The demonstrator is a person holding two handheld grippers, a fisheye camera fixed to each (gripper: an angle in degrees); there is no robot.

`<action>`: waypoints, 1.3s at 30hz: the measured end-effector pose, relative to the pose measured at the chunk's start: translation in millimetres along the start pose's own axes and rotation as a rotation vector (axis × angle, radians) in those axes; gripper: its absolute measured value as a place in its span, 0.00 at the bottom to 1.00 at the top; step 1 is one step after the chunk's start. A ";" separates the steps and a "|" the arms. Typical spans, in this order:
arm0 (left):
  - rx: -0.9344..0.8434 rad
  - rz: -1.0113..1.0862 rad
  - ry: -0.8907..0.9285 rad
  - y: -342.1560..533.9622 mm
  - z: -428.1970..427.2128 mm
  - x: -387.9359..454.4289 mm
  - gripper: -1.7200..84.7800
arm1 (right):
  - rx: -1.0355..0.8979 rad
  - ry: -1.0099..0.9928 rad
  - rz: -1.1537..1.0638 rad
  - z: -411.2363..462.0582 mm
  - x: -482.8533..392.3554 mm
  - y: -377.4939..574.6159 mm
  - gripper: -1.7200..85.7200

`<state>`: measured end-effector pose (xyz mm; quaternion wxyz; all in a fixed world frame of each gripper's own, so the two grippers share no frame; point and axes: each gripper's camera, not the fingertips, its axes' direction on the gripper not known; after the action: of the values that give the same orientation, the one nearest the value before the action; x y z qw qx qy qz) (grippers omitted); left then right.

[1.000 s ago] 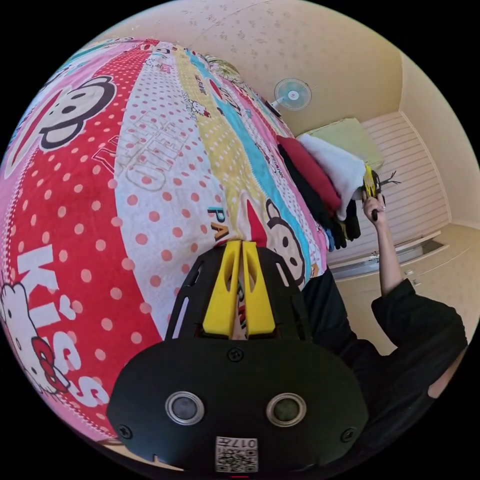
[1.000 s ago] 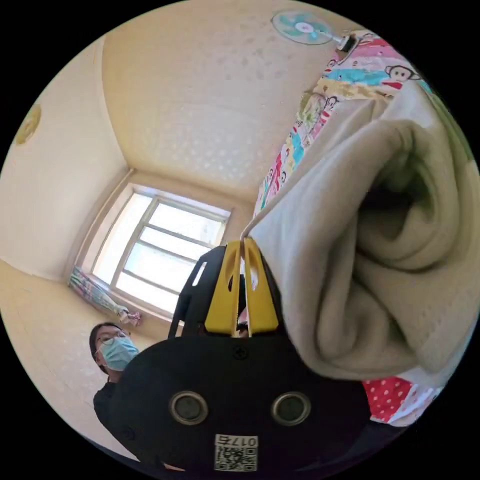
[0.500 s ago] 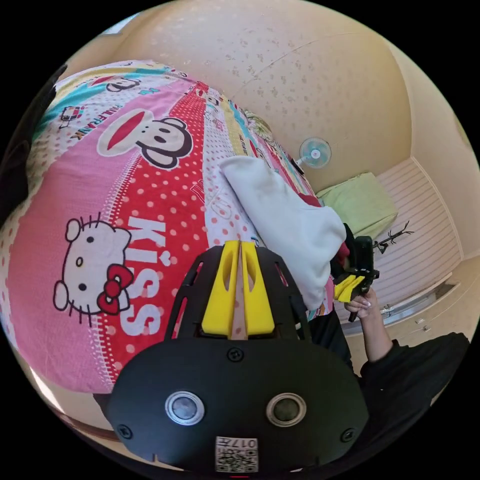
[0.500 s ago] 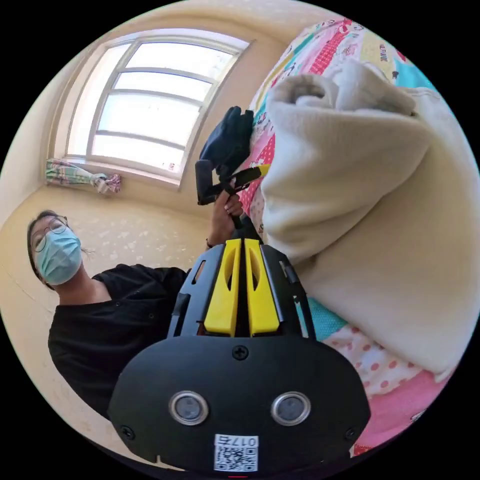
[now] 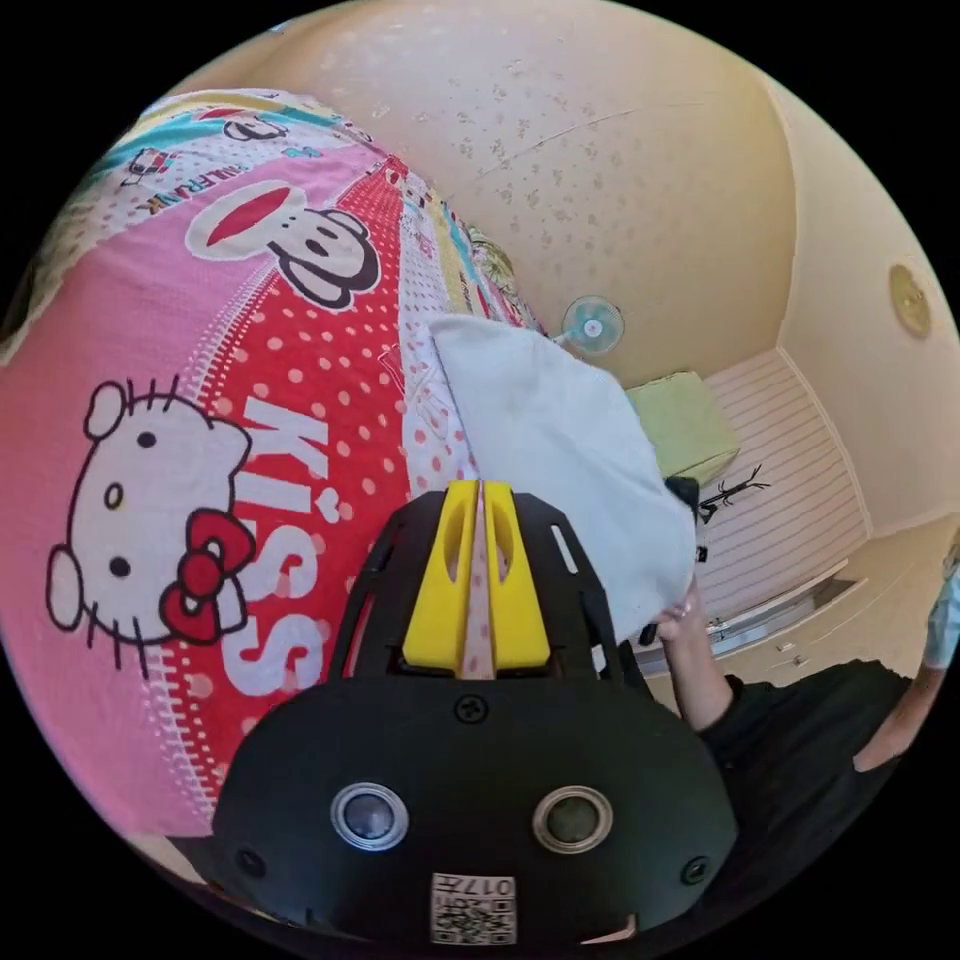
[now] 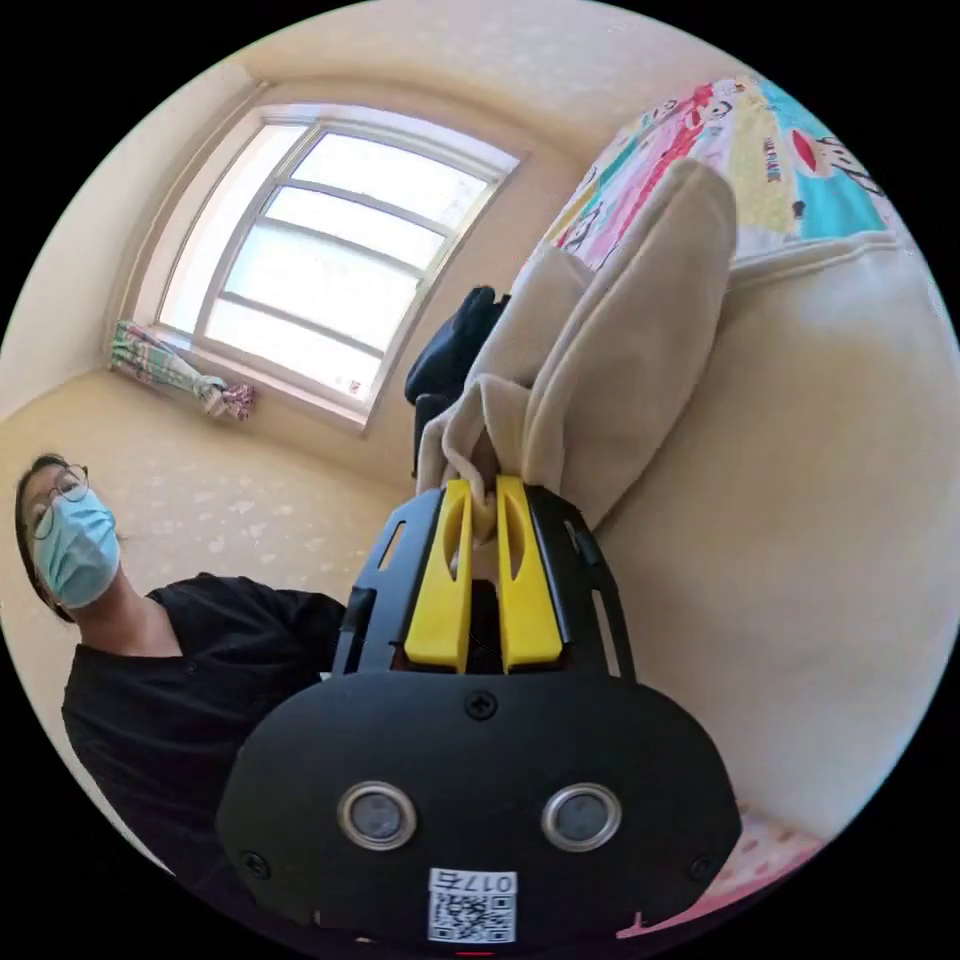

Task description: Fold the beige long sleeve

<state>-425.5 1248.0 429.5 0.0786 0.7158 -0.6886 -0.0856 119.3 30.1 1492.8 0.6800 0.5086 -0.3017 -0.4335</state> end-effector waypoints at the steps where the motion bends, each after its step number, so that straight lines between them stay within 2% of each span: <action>1: 0.051 -0.002 0.004 1.7 -13.0 2.1 0.04 | -0.042 0.000 -0.016 21.2 -6.6 5.8 0.06; 3: 0.188 -0.016 -0.013 2.5 -59.1 12.4 0.07 | -0.139 0.042 -0.074 79.4 -30.3 31.7 0.05; 4: 0.196 -0.017 -0.019 0.7 -67.0 15.6 0.08 | -0.145 0.057 -0.086 84.1 -34.9 36.6 0.04; 8: 0.038 -0.056 -0.084 -20.4 -69.6 39.1 0.11 | -0.316 -0.129 -0.191 74.3 -51.8 36.5 0.04; 10: -0.010 -0.034 -0.151 -30.2 -59.1 51.9 0.13 | -0.291 -0.127 -0.255 45.6 -60.5 25.8 0.04; 13: 0.022 -0.043 -0.267 -46.0 -62.3 65.8 0.14 | -0.096 0.061 -0.337 -19.1 -66.2 -2.0 0.05; 15: 0.079 -0.051 -0.293 -61.3 -78.3 73.8 0.15 | 0.080 0.329 -0.289 -58.1 -41.7 -33.8 0.09; 16: 0.092 -0.058 -0.301 -65.7 -81.9 74.9 0.16 | 0.106 0.406 -0.270 -63.1 -30.6 -42.1 0.10; 17: 0.110 -0.074 -0.320 -76.4 -85.7 76.3 0.17 | 0.138 0.584 -0.210 -66.4 1.5 -58.4 0.11; 18: 0.111 -0.076 -0.326 -90.1 -82.1 77.1 0.18 | 0.115 0.750 -0.087 -60.6 49.6 -74.5 0.12; 19: 0.095 -0.074 -0.327 -98.8 -76.6 76.8 0.18 | 0.058 0.801 -0.005 -54.0 79.3 -83.0 0.13; 20: 0.023 -0.077 -0.328 -118.7 -58.5 74.2 0.19 | -0.165 0.853 0.174 -30.0 146.6 -94.8 0.13; 21: -0.058 -0.076 -0.346 -137.8 -36.0 71.5 0.19 | -0.120 0.828 0.143 -22.2 166.0 -89.0 0.12; 22: -0.083 -0.073 -0.364 -145.5 -25.8 70.9 0.19 | -0.067 0.839 0.113 -23.1 163.8 -82.8 0.11; 26: -0.189 -0.010 -0.487 -179.2 38.5 73.7 0.17 | -0.144 0.964 0.130 -2.7 149.5 -57.3 0.06; 28: -0.295 -0.024 -0.533 -185.7 70.5 64.3 0.18 | -0.186 1.042 0.127 8.6 137.6 -43.2 0.05; 30: -0.532 -0.067 -0.543 -172.8 134.5 34.1 0.22 | -0.244 1.102 0.169 19.6 132.6 -26.7 0.05; 32: -0.430 0.009 -0.657 -155.7 143.1 46.0 0.21 | -0.343 1.099 0.231 25.8 147.1 -19.3 0.05; 34: -0.360 0.043 -0.677 -144.4 145.9 58.3 0.21 | -0.368 1.027 0.290 17.0 161.7 -22.0 0.05; 37: -0.274 0.036 -0.637 -135.0 137.6 66.8 0.20 | -0.268 0.972 0.283 -32.4 148.9 -53.4 0.06; 39: -0.261 -0.039 -0.528 -137.9 122.4 62.8 0.18 | -0.134 0.978 0.235 -86.8 113.8 -101.7 0.08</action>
<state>-317.4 1191.3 277.7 -0.0138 0.6656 -0.6547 -0.3581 214.8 -45.4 1366.3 0.8170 0.5700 0.0250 -0.0835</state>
